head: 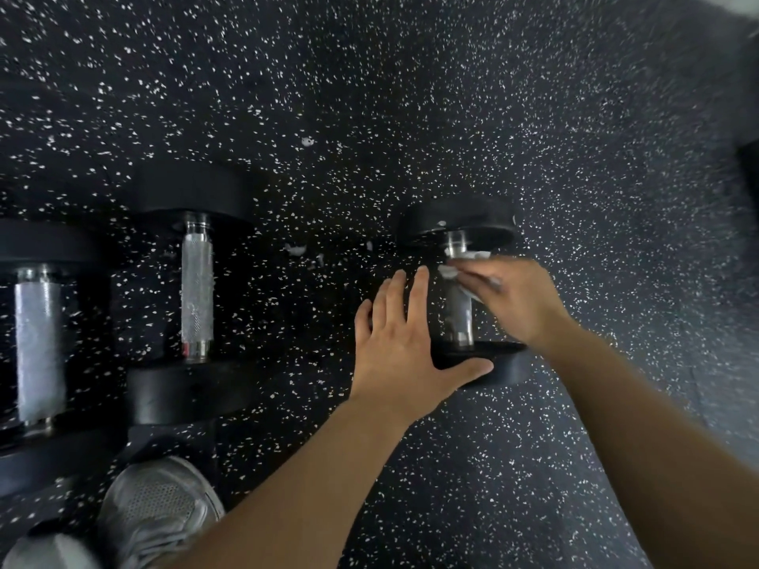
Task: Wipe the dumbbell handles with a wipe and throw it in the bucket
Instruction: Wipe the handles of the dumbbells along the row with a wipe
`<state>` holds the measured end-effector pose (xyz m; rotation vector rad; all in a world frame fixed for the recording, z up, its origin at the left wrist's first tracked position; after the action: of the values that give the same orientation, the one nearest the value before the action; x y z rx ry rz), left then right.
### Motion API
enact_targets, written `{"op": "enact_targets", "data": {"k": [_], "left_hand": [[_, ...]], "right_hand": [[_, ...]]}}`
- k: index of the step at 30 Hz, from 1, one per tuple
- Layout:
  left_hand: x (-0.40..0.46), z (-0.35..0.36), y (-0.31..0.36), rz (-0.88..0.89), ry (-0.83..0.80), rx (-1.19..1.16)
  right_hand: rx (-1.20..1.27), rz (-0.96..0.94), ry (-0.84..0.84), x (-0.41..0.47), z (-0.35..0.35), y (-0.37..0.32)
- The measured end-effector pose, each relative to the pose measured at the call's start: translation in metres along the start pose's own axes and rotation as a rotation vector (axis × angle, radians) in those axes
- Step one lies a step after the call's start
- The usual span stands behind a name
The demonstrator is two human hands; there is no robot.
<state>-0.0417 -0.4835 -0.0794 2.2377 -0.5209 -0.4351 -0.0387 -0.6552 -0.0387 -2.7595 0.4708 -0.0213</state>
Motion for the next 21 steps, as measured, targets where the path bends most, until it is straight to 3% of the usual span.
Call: {"op": "enact_targets", "data": {"k": [5, 7, 9, 12, 14, 18, 21], "left_hand": [[-0.001, -0.012, -0.017, -0.008, -0.022, 0.049], [-0.001, -0.02, -0.026, -0.006, -0.027, 0.068], [-0.003, -0.03, -0.036, 0.007, -0.034, 0.1], [-0.007, -0.052, -0.047, 0.074, 0.006, 0.168], [-0.01, -0.067, -0.052, 0.134, 0.031, 0.217], [-0.014, -0.086, -0.06, 0.15, 0.061, 0.209], [-0.013, -0.086, -0.054, 0.144, 0.059, 0.199]], "right_hand": [[0.067, 0.062, -0.376, -0.023, 0.016, -0.006], [0.087, 0.064, -0.454, -0.026, 0.019, -0.011], [0.165, 0.119, -0.374, -0.021, 0.014, -0.016], [0.2, 0.143, -0.106, -0.003, -0.002, -0.025], [0.194, 0.131, -0.056, 0.005, 0.0, -0.032], [0.085, 0.025, -0.194, 0.003, 0.021, -0.057], [-0.083, -0.142, -0.413, -0.011, 0.041, -0.081]]}}
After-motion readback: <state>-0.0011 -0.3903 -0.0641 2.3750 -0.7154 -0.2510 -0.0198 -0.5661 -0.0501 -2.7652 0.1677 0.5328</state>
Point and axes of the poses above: each hand's wrist, its own x-axis towards the middle knuckle, its own z-axis out of the palm, y = z × x, the point moved 8 cm from there along x, towards the middle knuckle, and after that the axes turned 14 degrees about y, right-handed, at the moved point
